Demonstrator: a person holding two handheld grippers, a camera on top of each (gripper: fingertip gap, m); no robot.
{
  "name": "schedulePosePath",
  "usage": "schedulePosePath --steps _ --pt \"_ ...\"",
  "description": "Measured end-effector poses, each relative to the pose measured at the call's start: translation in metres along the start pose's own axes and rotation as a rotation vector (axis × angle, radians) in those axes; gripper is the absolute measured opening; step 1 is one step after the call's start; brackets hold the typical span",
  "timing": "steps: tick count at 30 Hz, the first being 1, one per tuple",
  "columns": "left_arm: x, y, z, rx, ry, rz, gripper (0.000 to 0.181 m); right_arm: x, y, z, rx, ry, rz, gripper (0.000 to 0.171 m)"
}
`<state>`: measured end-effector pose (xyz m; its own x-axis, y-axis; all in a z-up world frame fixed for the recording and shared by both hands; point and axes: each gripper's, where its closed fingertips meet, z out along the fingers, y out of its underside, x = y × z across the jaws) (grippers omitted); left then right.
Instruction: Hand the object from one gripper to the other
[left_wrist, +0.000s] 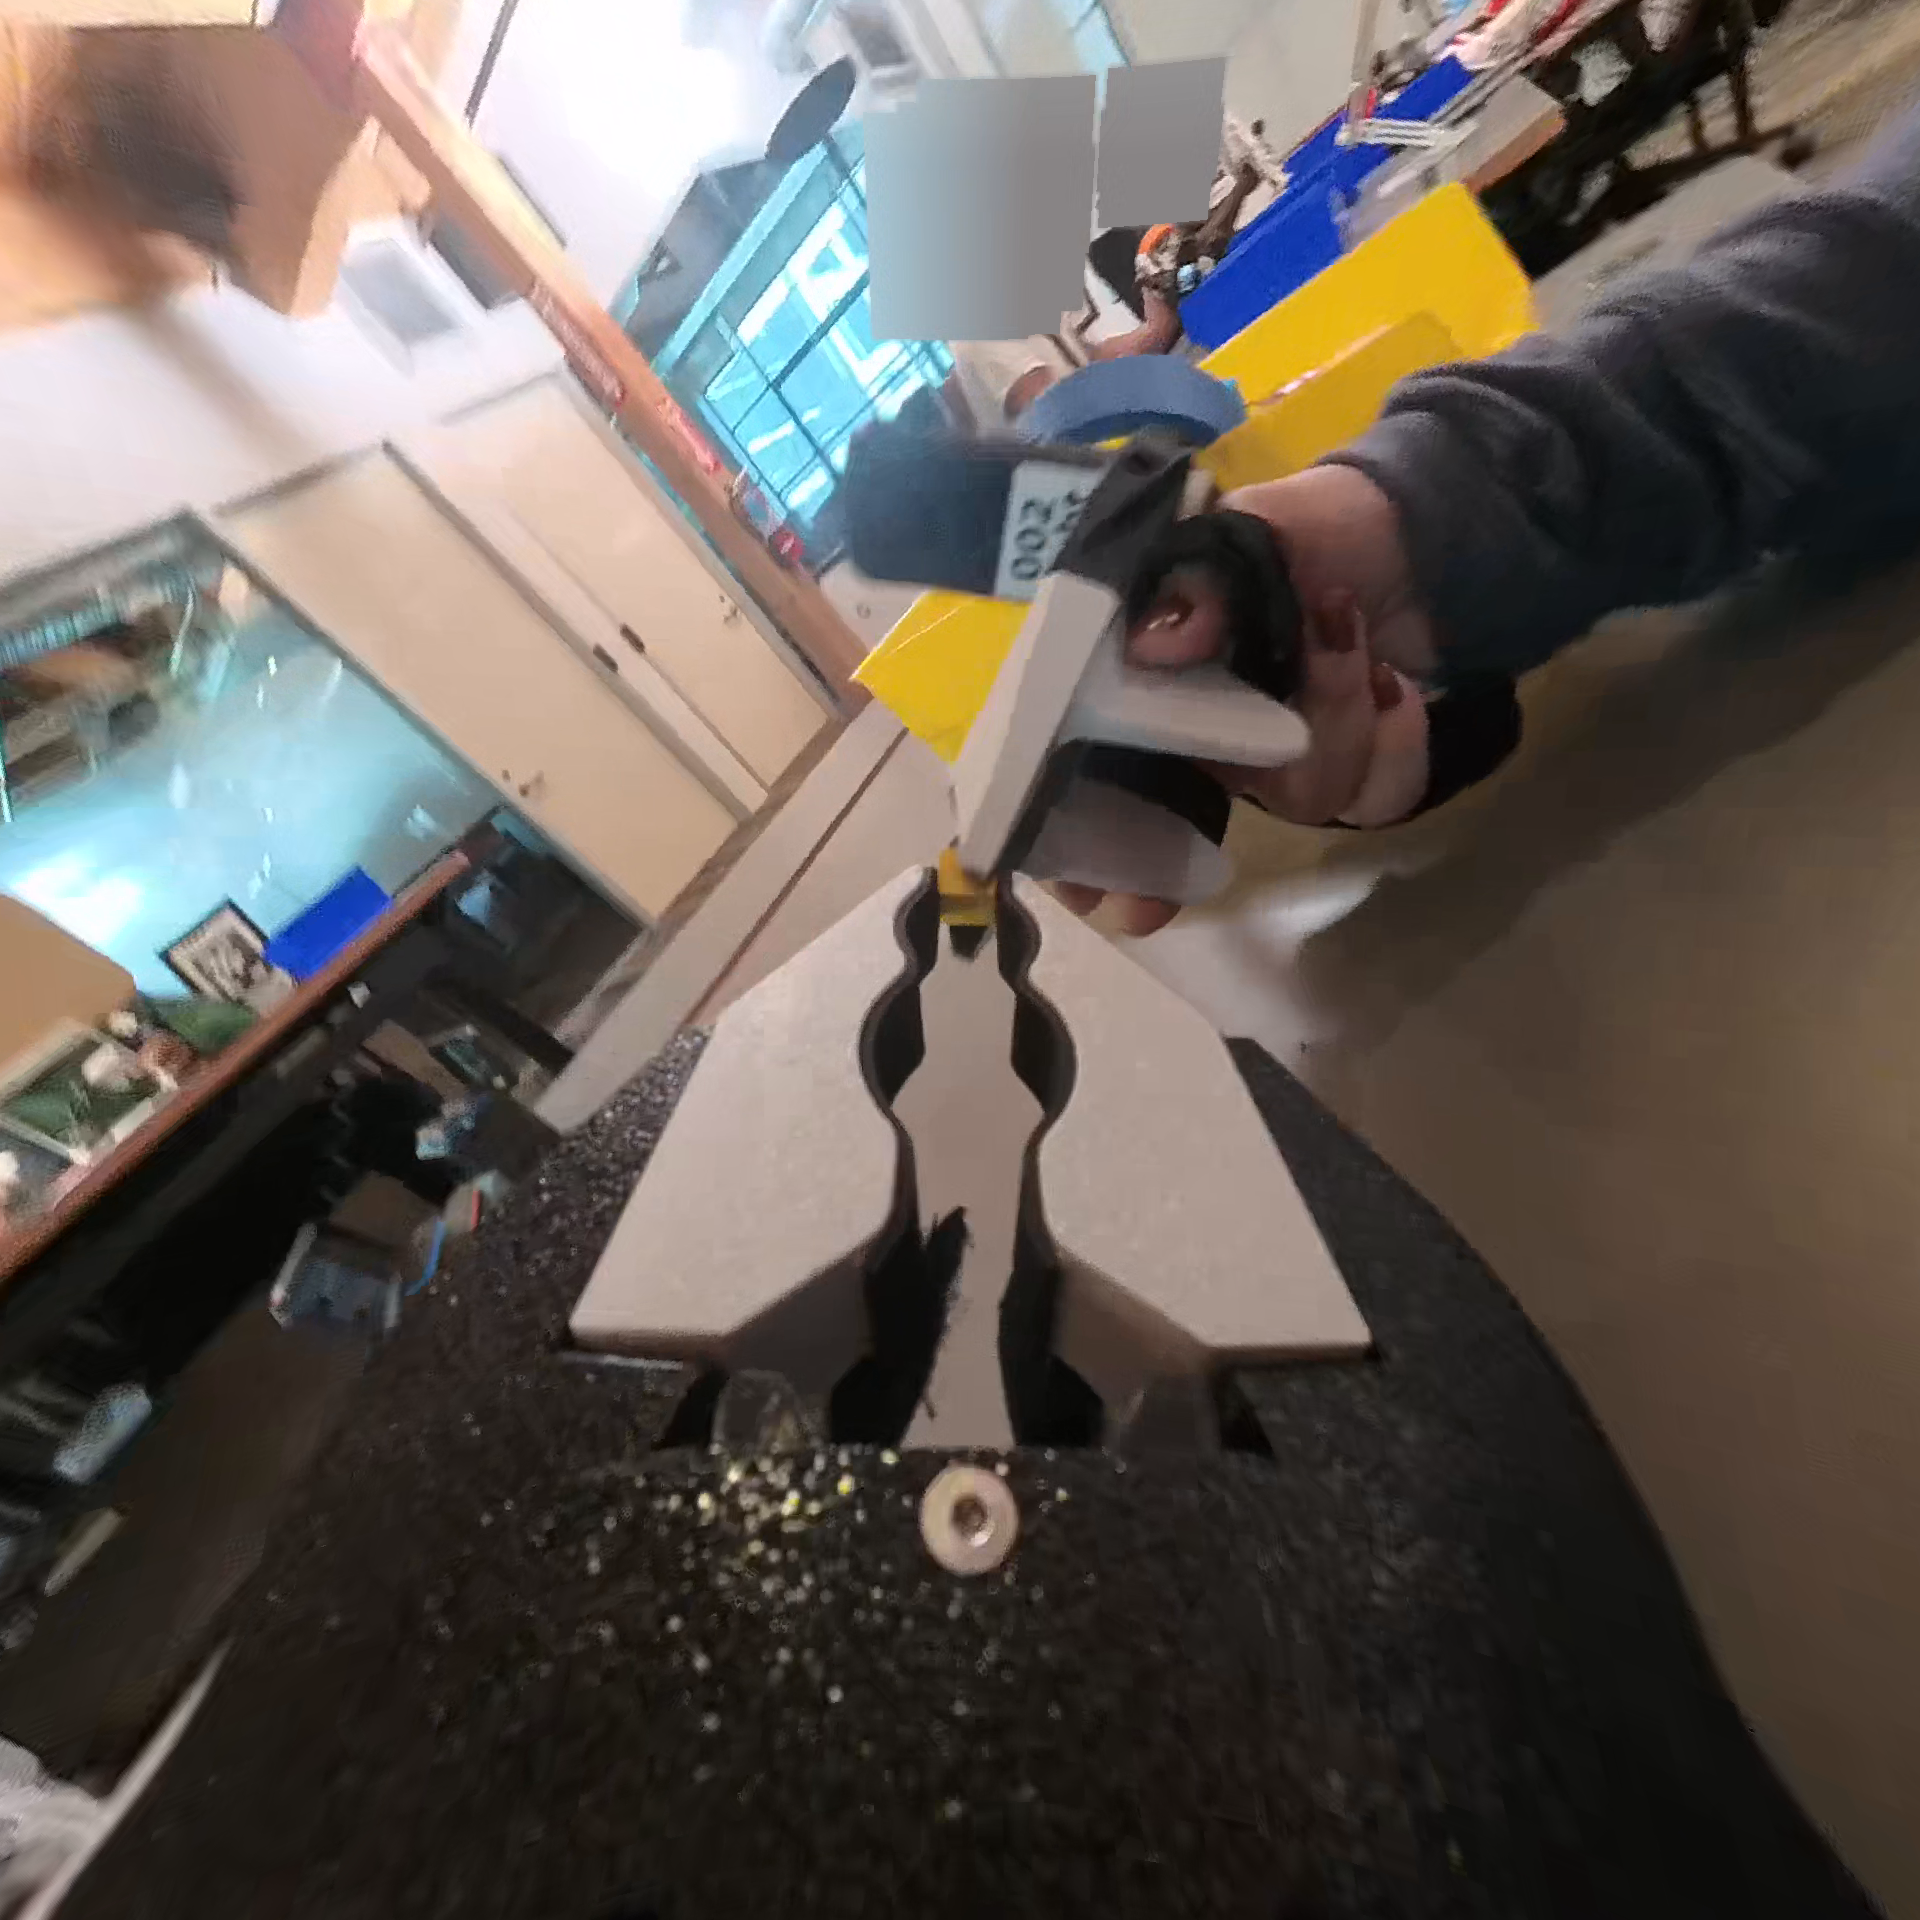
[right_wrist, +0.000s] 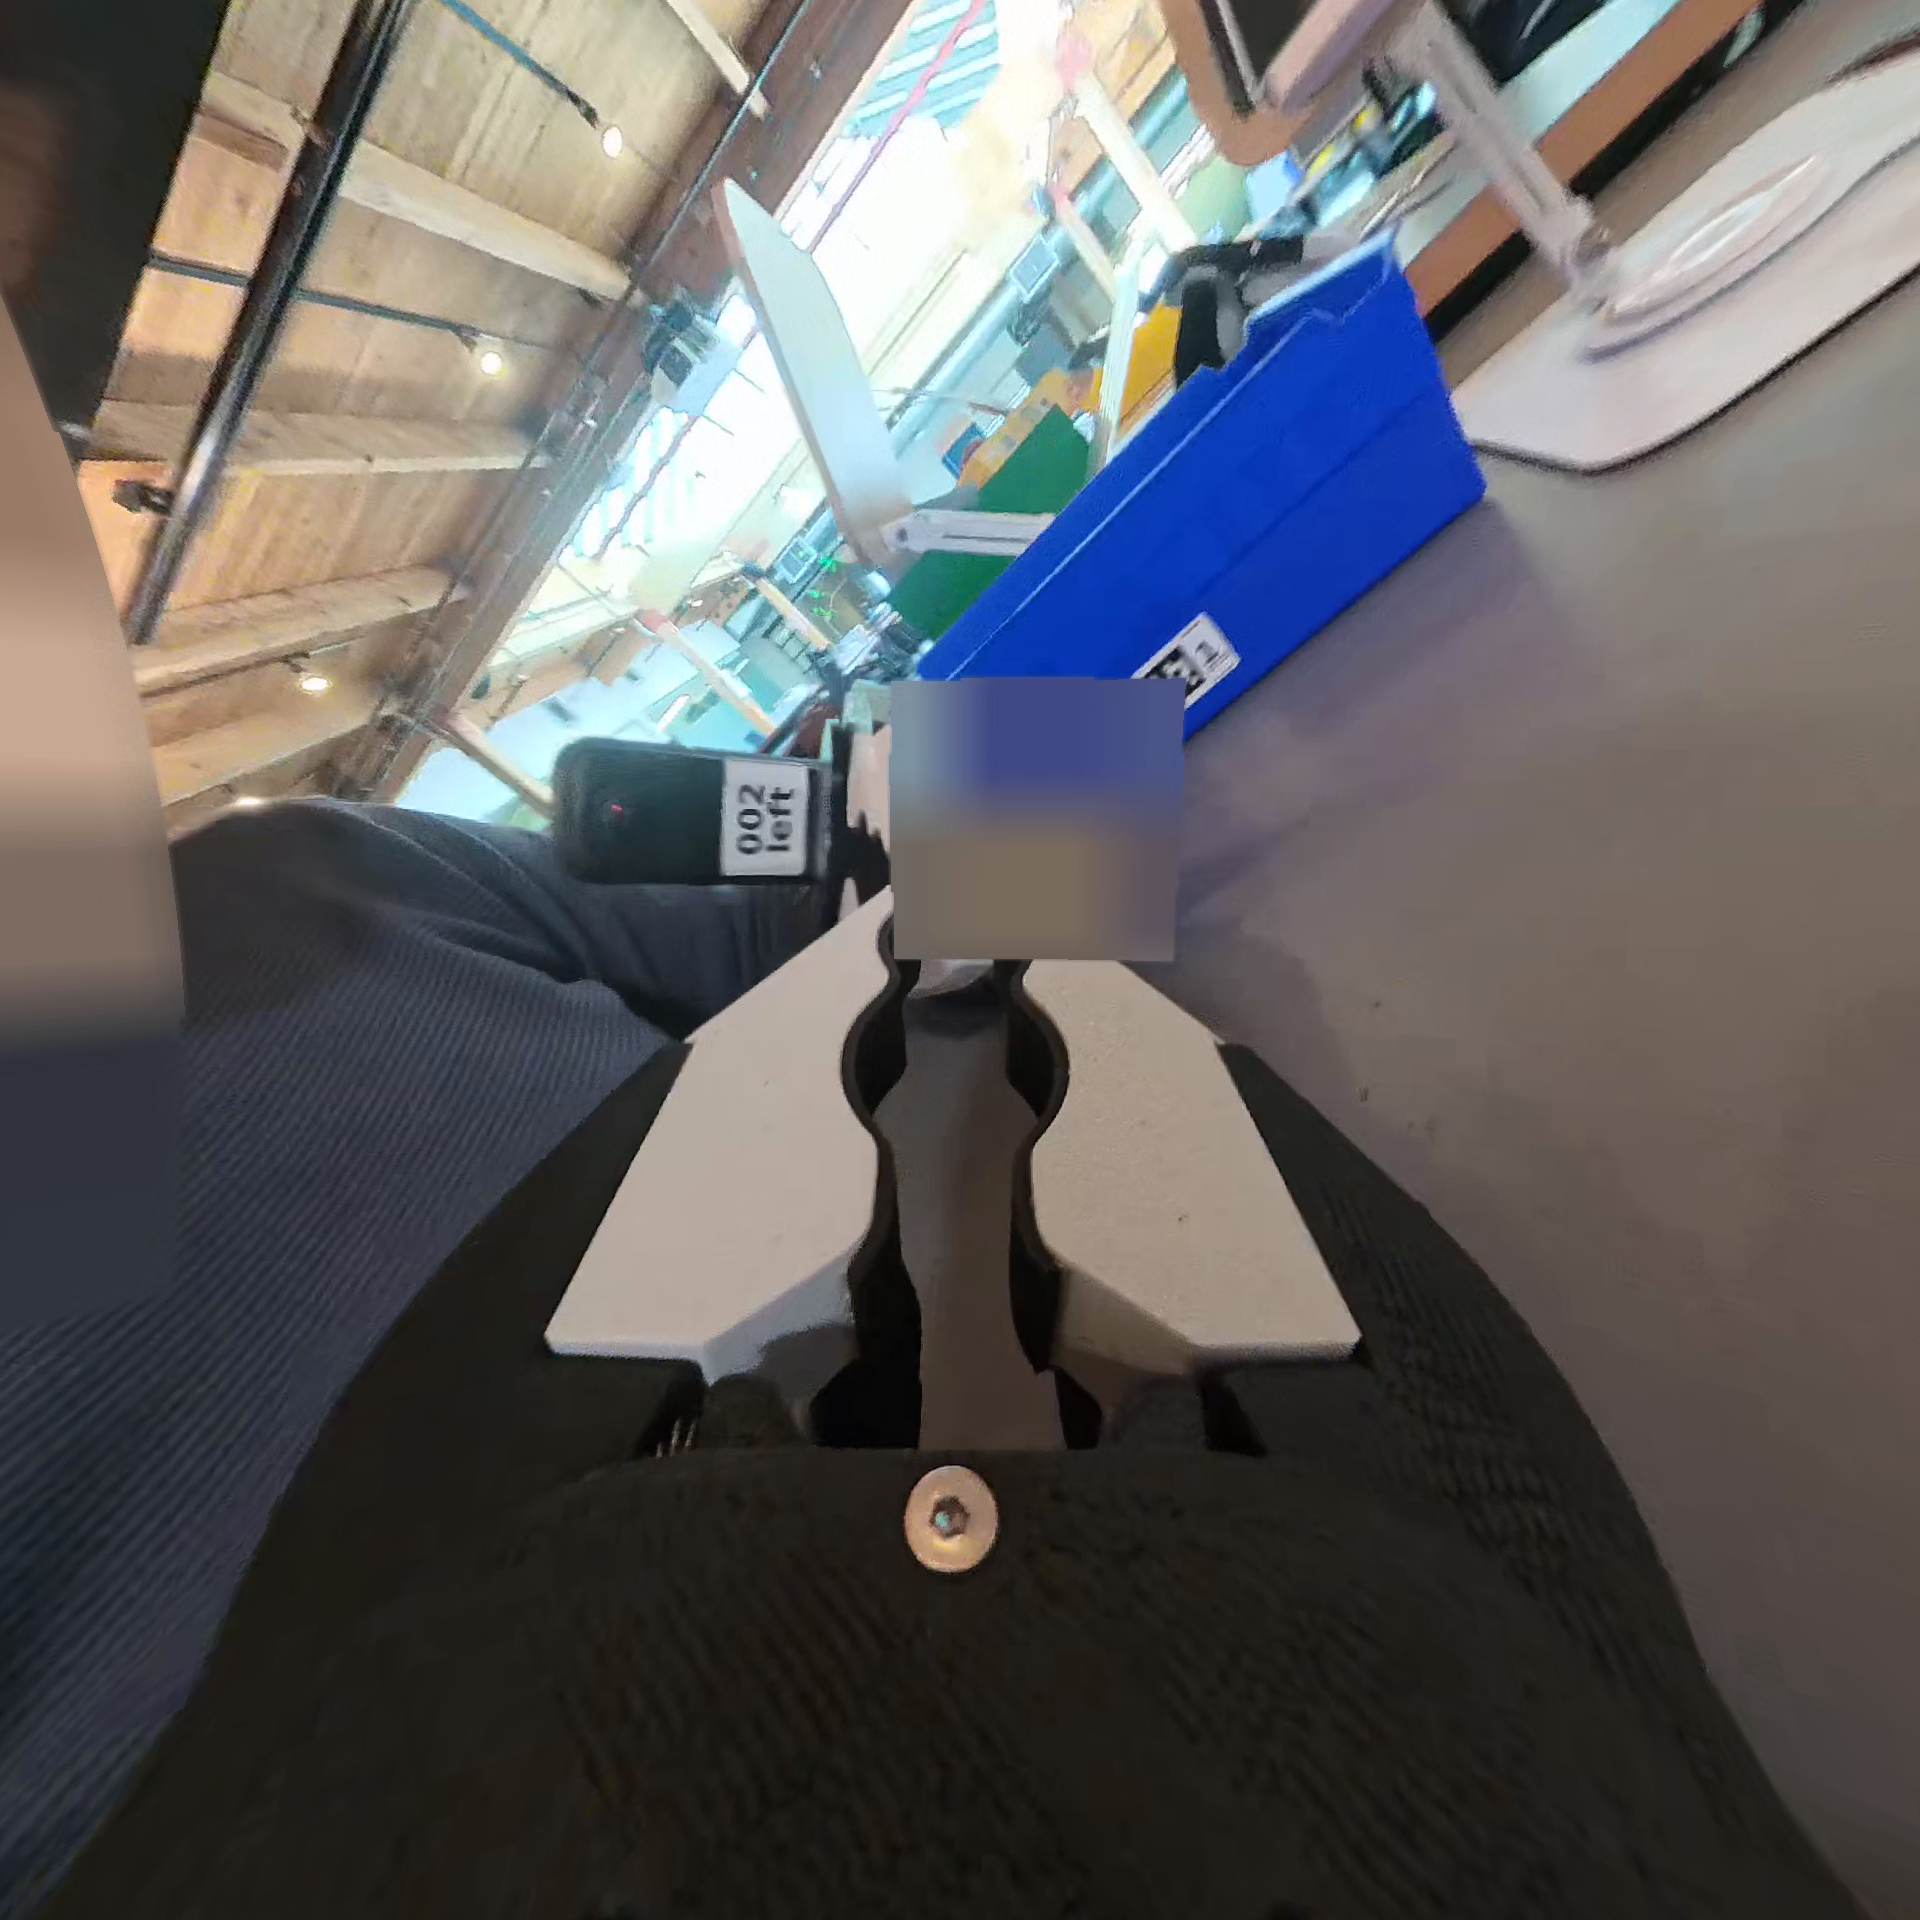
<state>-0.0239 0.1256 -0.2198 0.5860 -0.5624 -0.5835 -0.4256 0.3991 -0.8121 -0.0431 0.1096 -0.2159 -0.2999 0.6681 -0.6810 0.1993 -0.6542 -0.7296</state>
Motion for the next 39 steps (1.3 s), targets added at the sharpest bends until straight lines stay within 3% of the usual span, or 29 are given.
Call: schedulePosePath --steps 3,5,9,12,15,21,24,25,28,31,34,39 --pt "-0.012 0.005 -0.001 0.005 0.013 -0.243 0.008 0.007 -0.013 -0.005 0.045 0.123 -0.228 0.048" --pt "-0.020 0.001 -0.004 0.075 0.075 -0.506 0.008 0.009 -0.018 -0.009 0.055 0.217 -0.451 0.058" --pt "-0.028 -0.014 -0.013 0.268 0.261 -0.973 0.008 0.002 -0.024 -0.011 0.067 0.440 -1.089 0.058" --pt "-0.030 -0.032 -0.020 0.422 0.400 -1.244 0.008 -0.024 -0.020 -0.005 0.105 0.548 -1.556 0.044" --pt "-0.023 -0.040 -0.021 0.477 0.475 -1.364 0.008 -0.039 -0.016 0.003 0.136 0.615 -1.720 0.035" --pt "-0.010 -0.049 -0.019 0.489 0.549 -1.421 0.008 -0.040 -0.020 0.004 0.160 0.687 -1.750 0.030" --pt "-0.007 -0.049 -0.018 0.485 0.558 -1.429 0.008 -0.040 -0.018 0.004 0.154 0.695 -1.781 0.020" --pt "-0.007 -0.049 -0.018 0.485 0.560 -1.436 0.008 -0.040 -0.018 0.004 0.152 0.700 -1.793 0.009" --pt "-0.009 -0.045 -0.017 0.474 0.522 -1.418 0.008 -0.036 -0.019 0.004 0.129 0.684 -1.731 0.008" --pt "-0.013 -0.041 -0.015 0.420 0.460 -1.332 0.040 -0.024 -0.020 0.003 0.094 0.602 -1.497 0.009" --pt "-0.012 -0.035 -0.015 0.322 0.367 -1.066 0.050 -0.013 -0.018 0.002 0.062 0.445 -1.108 0.009" --pt "-0.003 -0.014 -0.014 0.088 0.157 -0.295 0.044 -0.004 -0.006 0.003 0.022 0.176 -0.515 0.008"
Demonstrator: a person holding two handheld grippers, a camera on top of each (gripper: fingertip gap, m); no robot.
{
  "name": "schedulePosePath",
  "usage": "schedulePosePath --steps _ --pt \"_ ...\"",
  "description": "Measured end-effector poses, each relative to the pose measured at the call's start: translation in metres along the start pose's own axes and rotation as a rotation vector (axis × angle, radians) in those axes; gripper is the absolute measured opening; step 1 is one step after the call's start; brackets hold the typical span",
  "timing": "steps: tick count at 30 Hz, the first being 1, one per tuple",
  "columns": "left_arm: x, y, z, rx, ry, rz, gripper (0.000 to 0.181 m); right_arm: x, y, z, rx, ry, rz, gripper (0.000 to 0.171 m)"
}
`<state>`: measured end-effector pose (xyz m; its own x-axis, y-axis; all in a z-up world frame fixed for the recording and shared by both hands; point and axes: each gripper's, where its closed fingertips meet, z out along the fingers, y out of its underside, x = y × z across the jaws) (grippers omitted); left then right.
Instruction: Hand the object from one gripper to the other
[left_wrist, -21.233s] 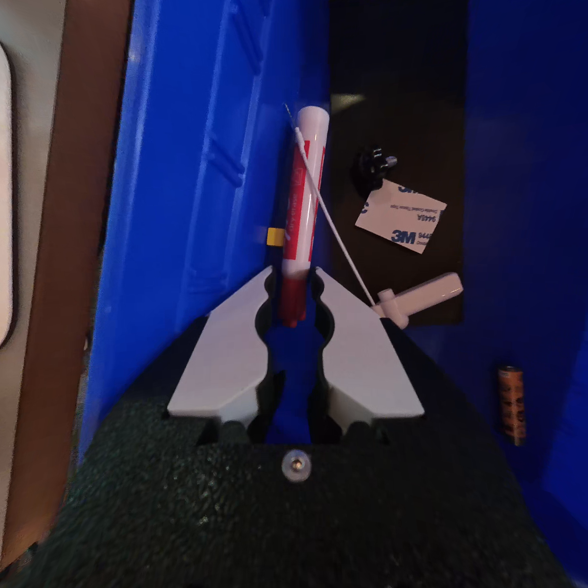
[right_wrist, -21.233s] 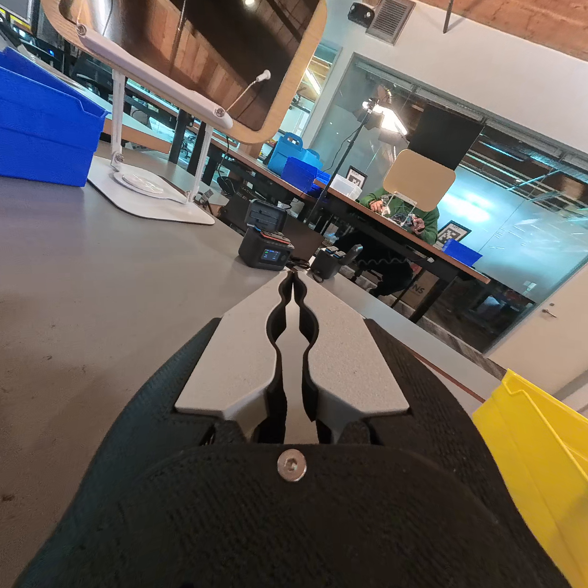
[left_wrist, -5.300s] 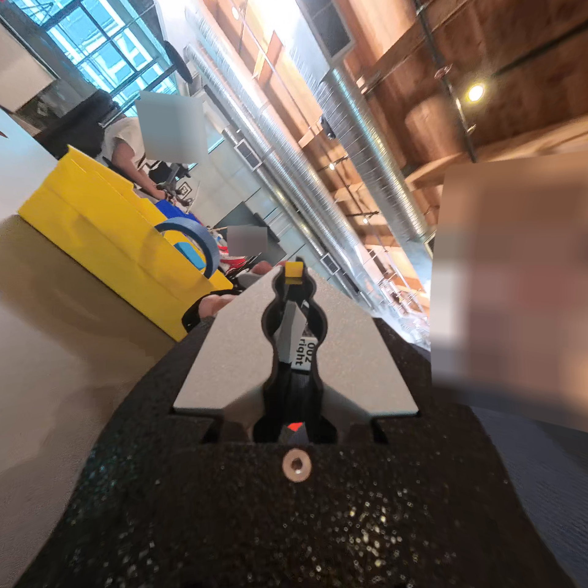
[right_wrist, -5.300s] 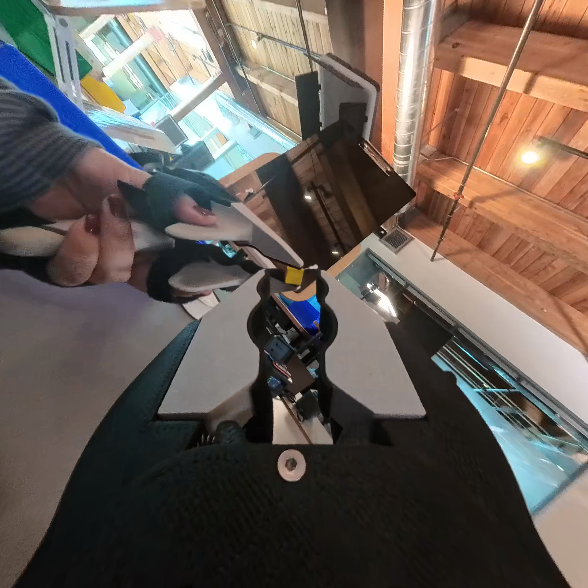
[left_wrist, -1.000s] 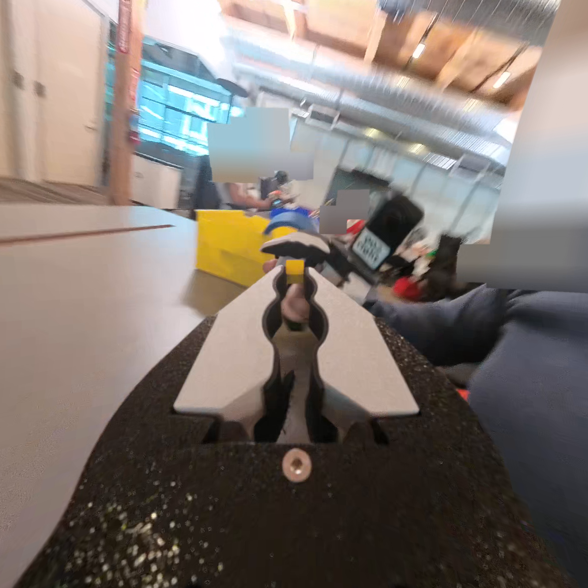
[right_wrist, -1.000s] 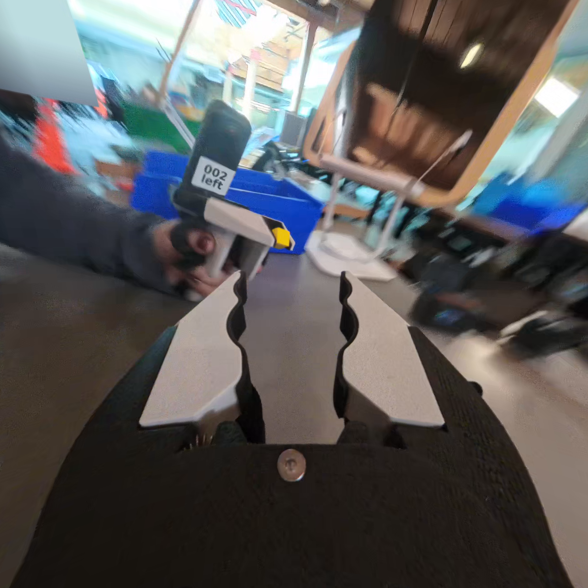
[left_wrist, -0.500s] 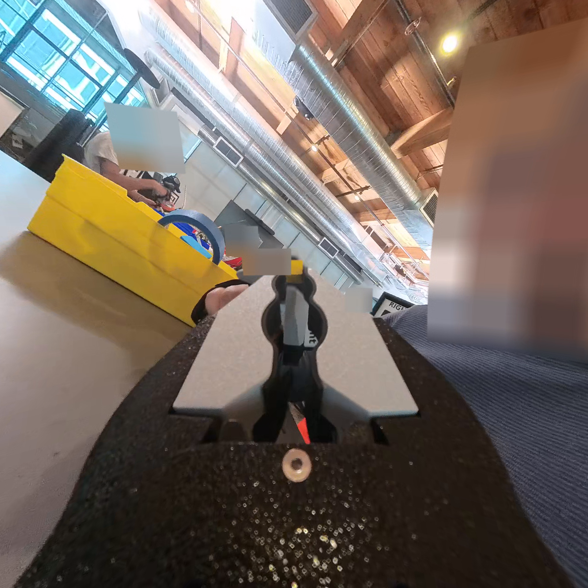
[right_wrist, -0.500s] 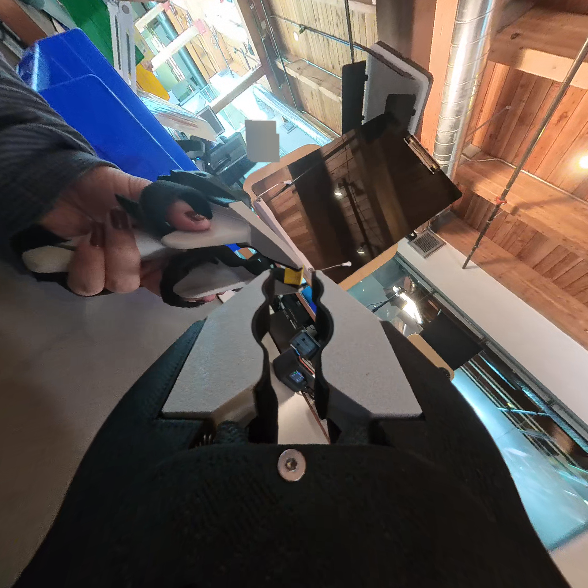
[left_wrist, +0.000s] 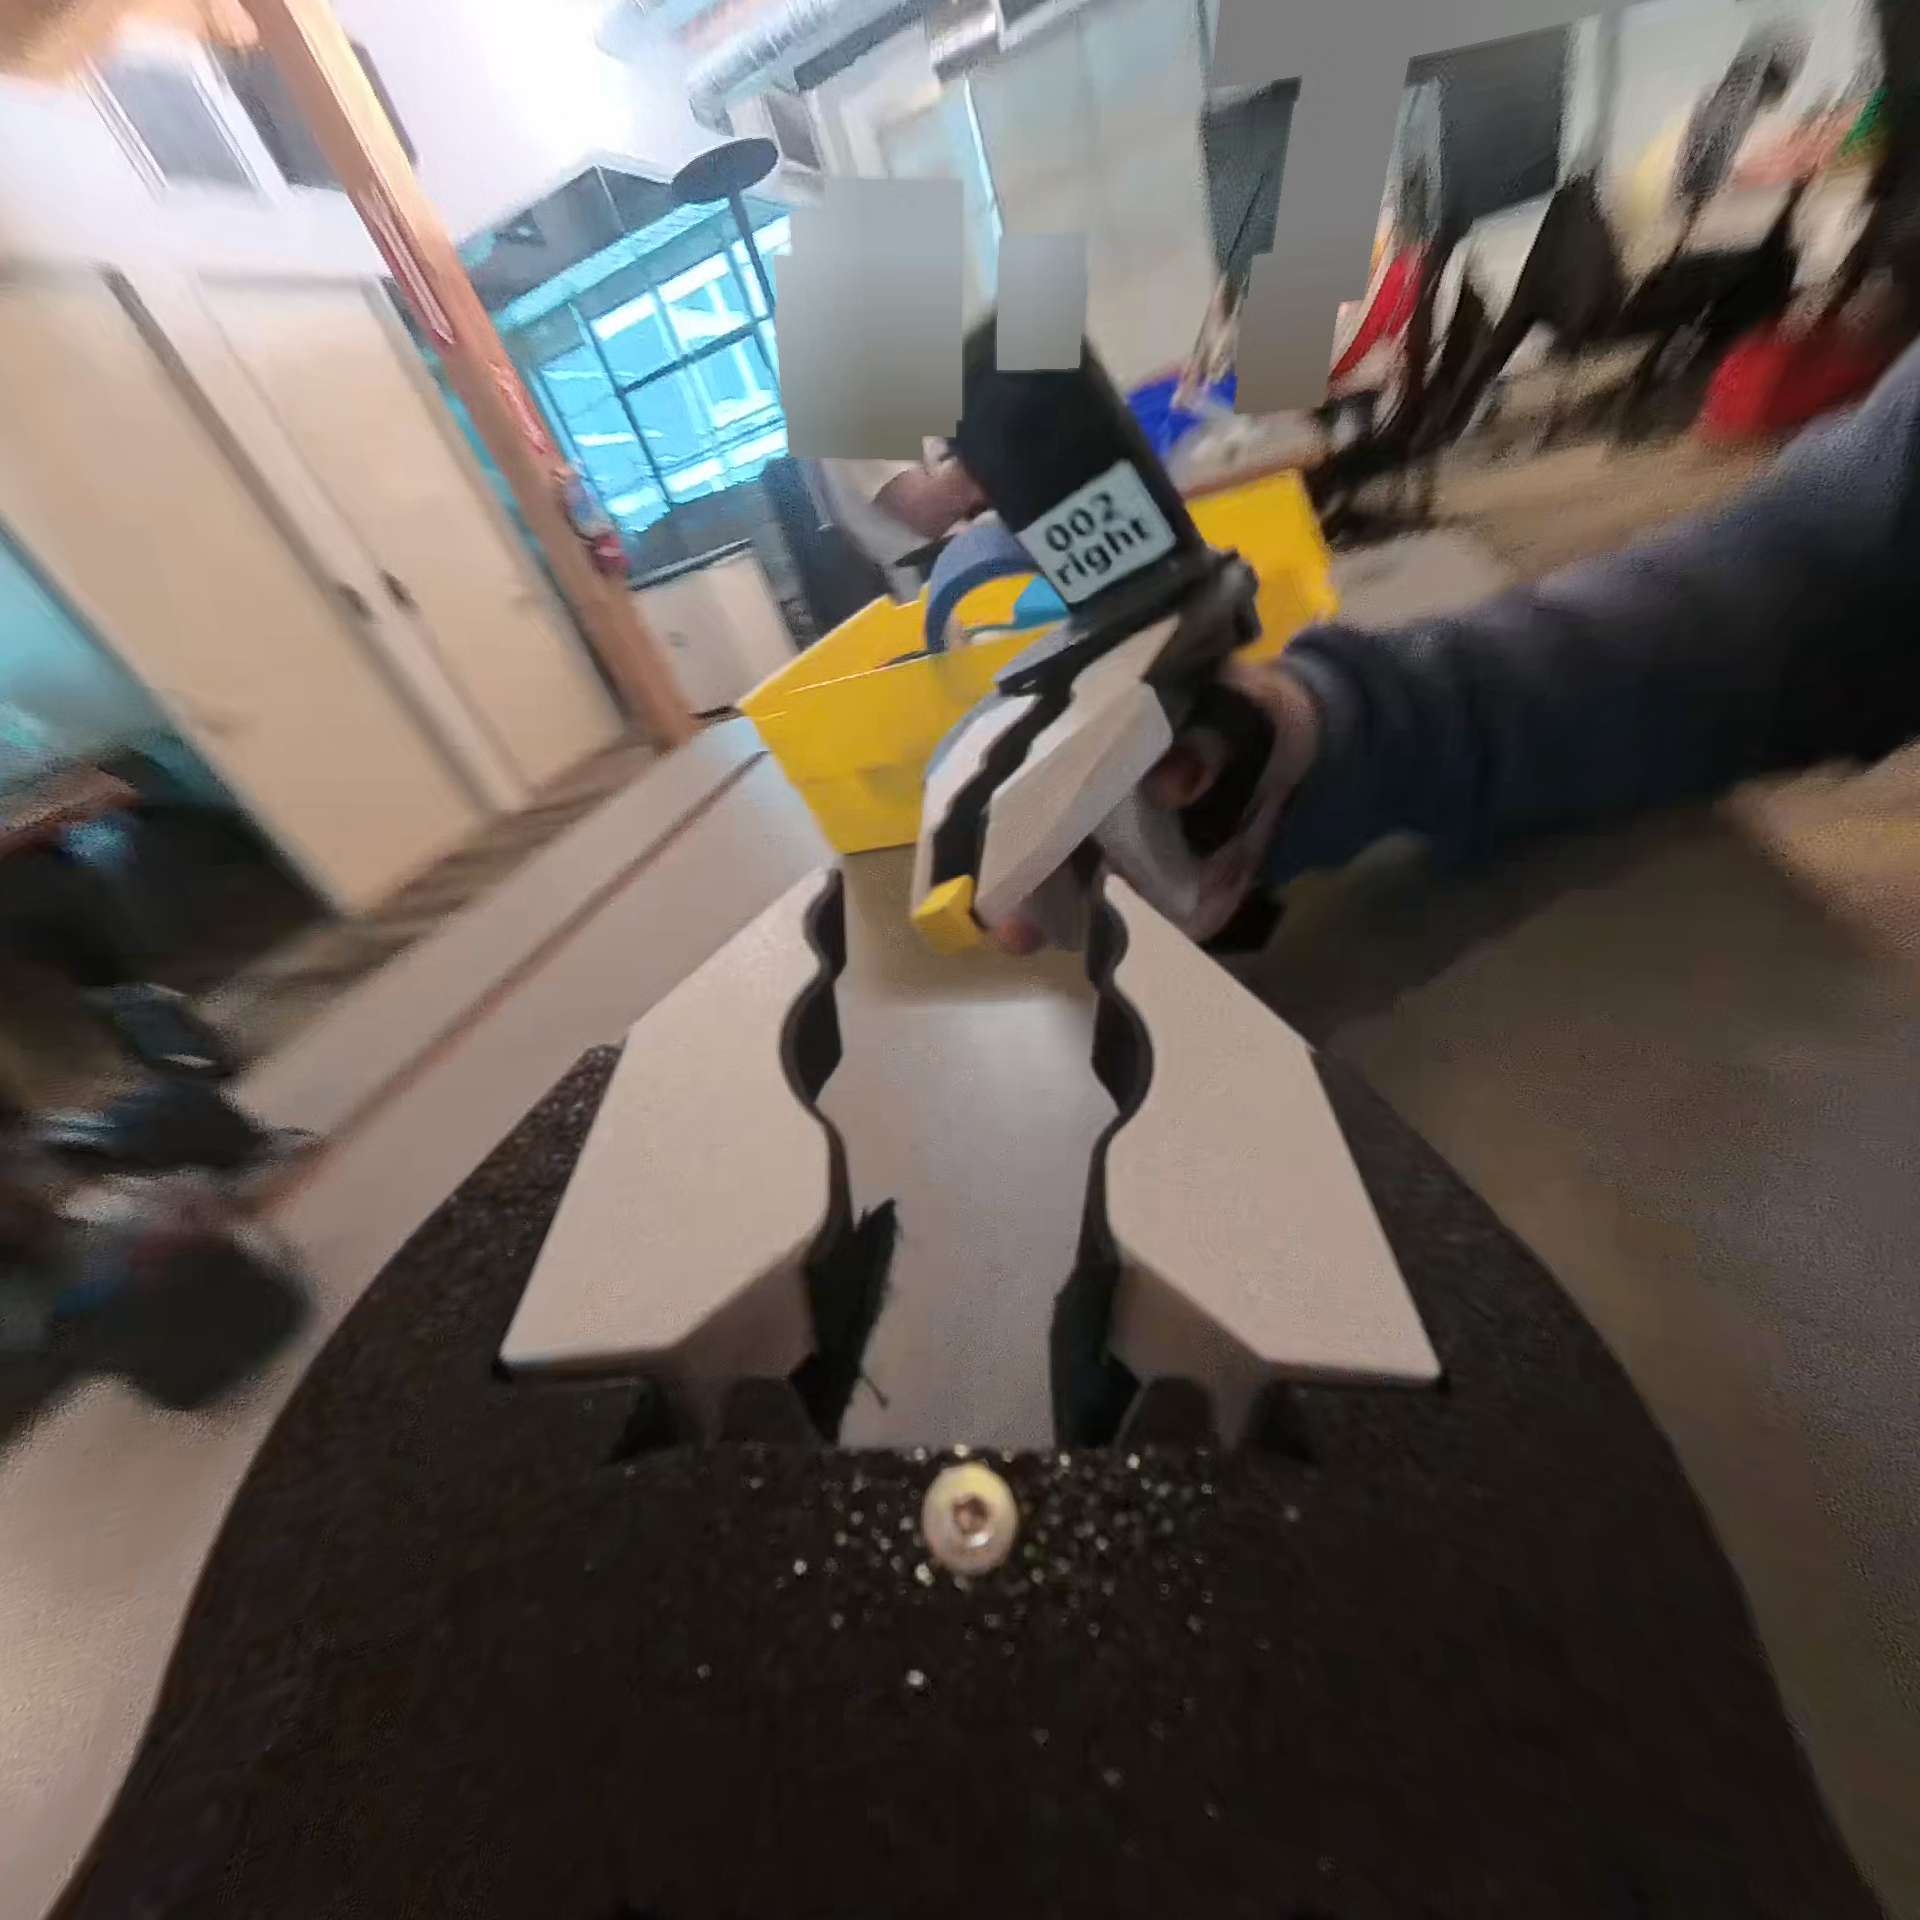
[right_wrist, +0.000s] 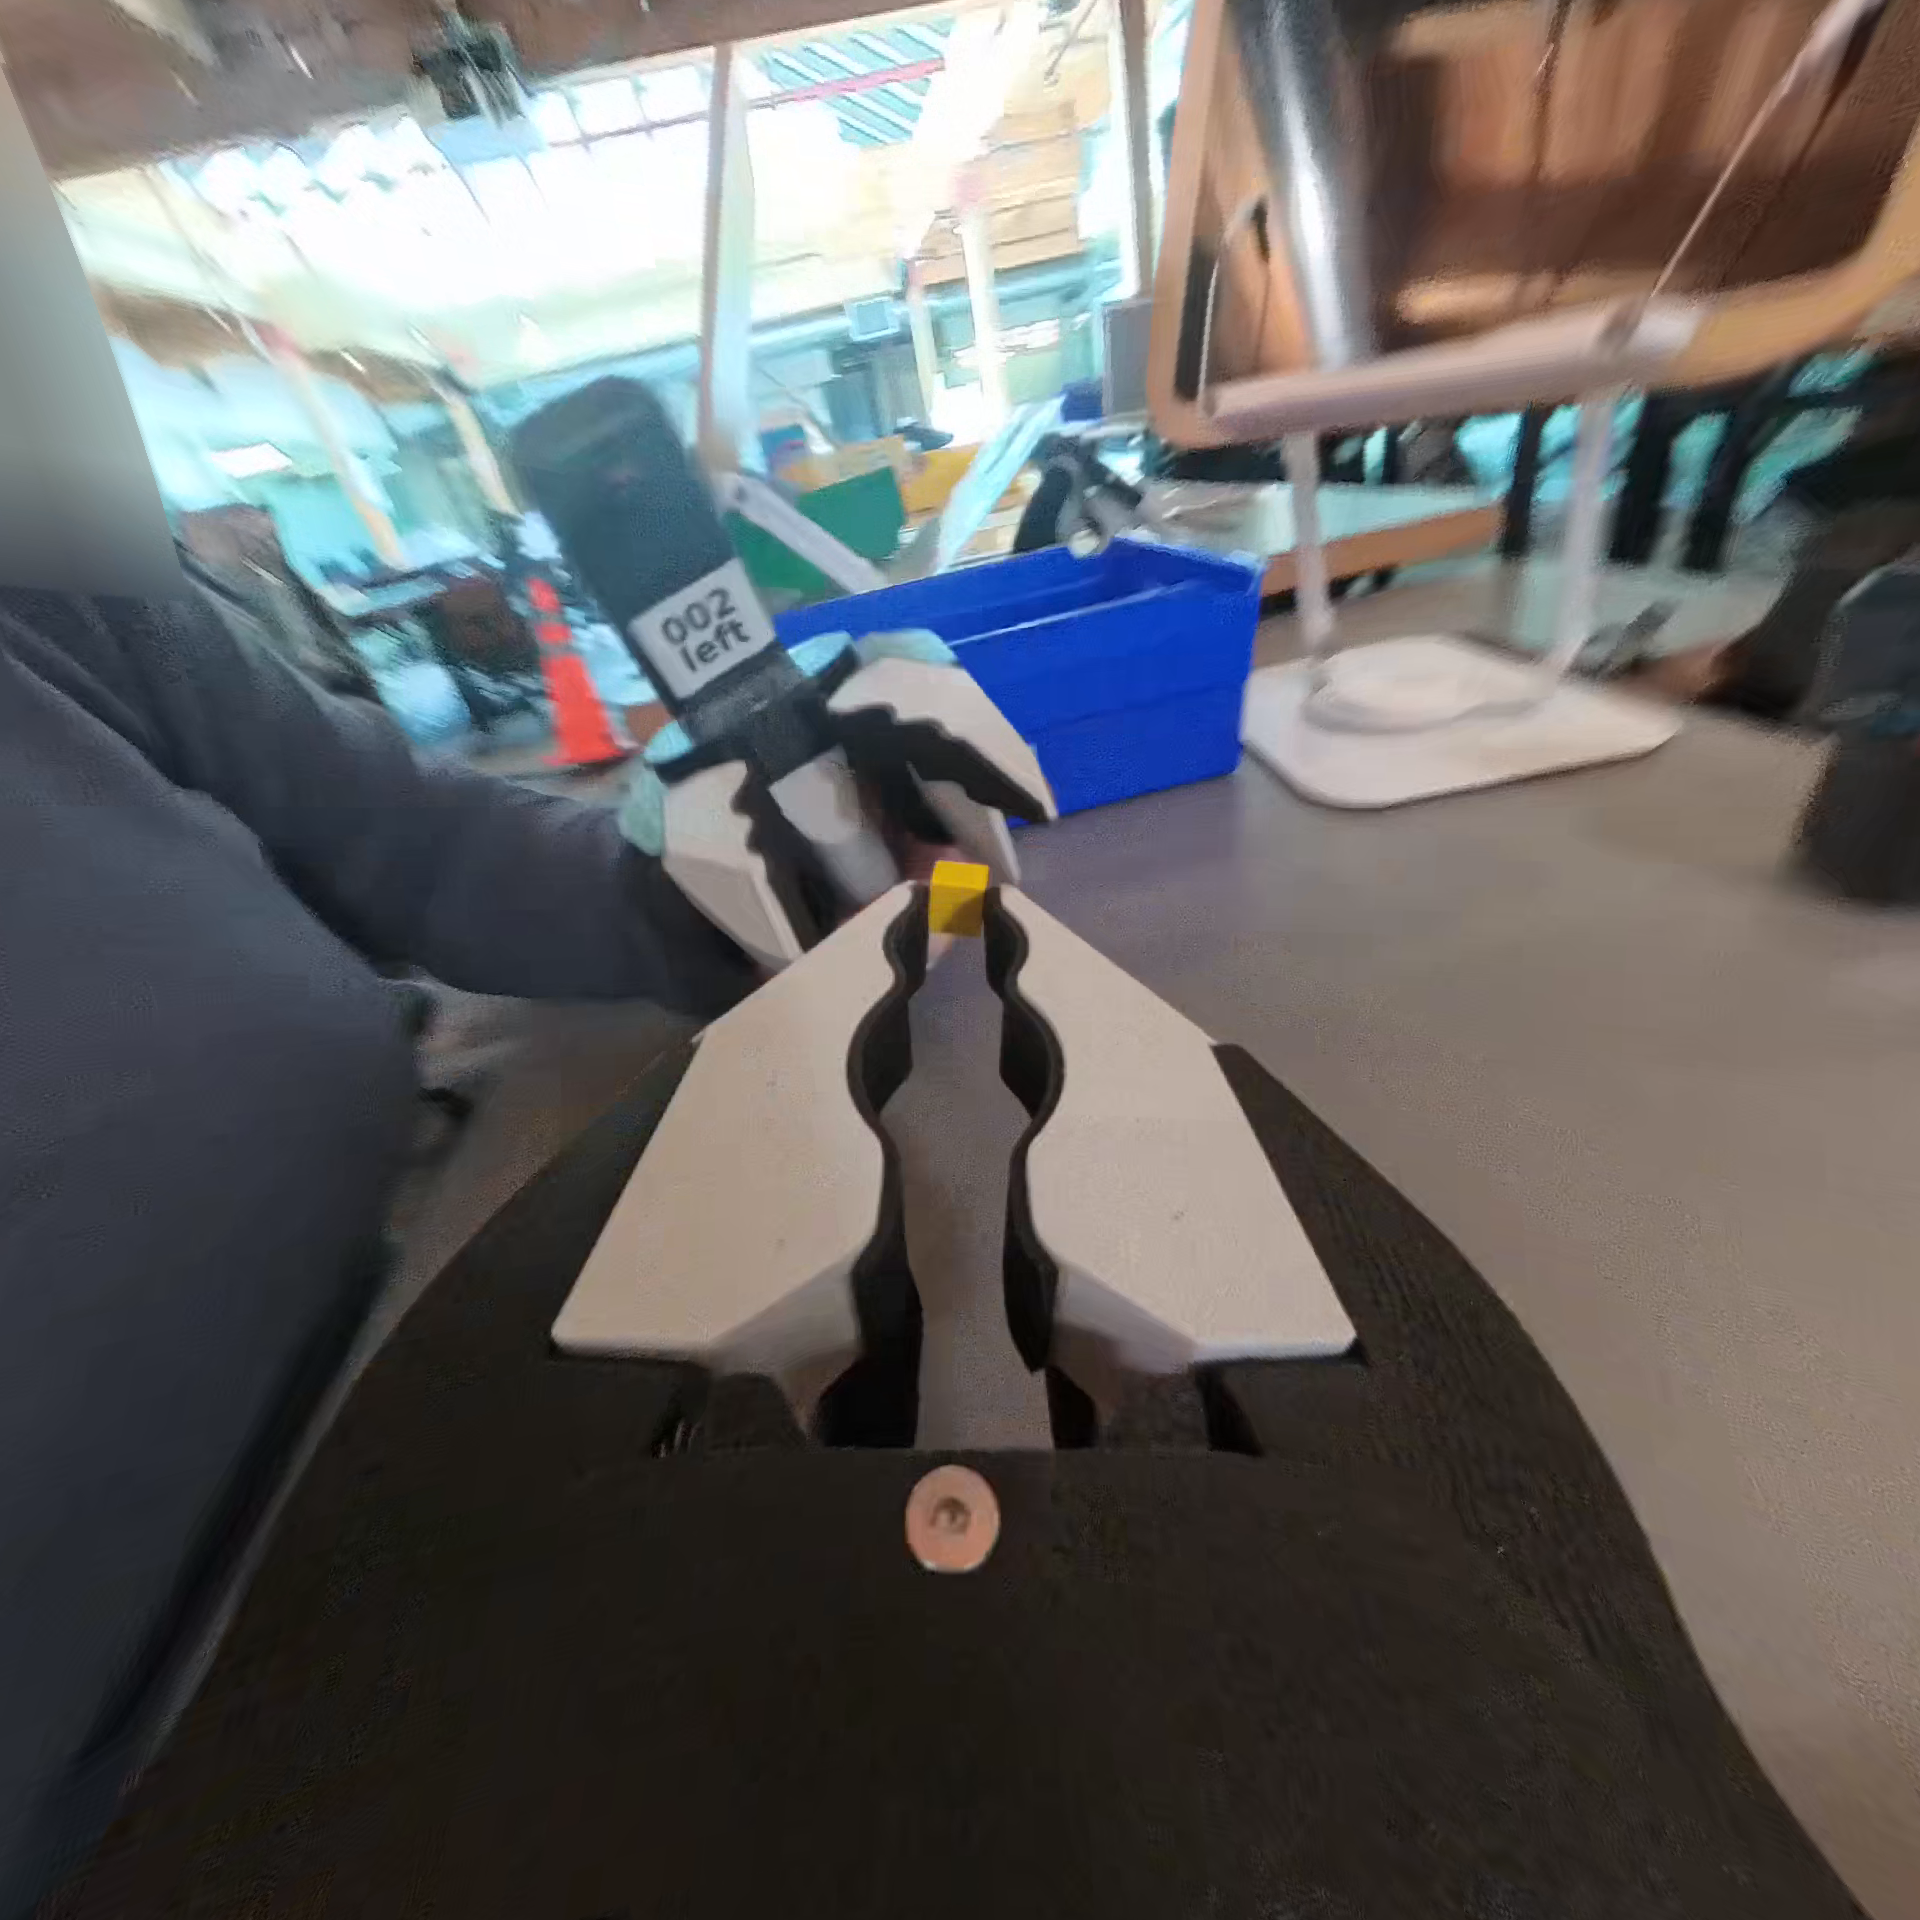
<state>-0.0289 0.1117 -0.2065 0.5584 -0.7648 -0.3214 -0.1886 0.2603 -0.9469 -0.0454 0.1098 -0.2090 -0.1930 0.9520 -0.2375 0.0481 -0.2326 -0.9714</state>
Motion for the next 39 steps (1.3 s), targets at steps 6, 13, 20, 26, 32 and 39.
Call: schedulePosePath --steps 6,13,20,26,32,39 --pt "0.015 0.014 0.004 -0.112 -0.020 0.347 0.024 -0.017 0.012 0.000 -0.050 -0.267 0.457 0.008" --pt "0.009 0.016 0.003 -0.137 -0.065 0.401 0.008 -0.010 0.014 -0.001 -0.043 -0.260 0.538 0.008" --pt "-0.032 0.035 -0.002 -0.296 -0.287 0.266 0.008 0.024 0.018 0.003 -0.055 0.088 0.264 0.030" --pt "-0.024 0.038 0.002 -0.390 -0.318 0.556 0.008 0.025 0.018 0.006 -0.059 0.171 0.202 0.027" --pt "-0.025 0.036 0.001 -0.422 -0.341 0.711 0.008 0.024 0.017 0.007 -0.047 0.164 0.217 0.024" --pt "-0.023 0.037 0.001 -0.440 -0.344 0.795 0.008 0.024 0.017 0.006 -0.029 0.136 0.277 0.024"
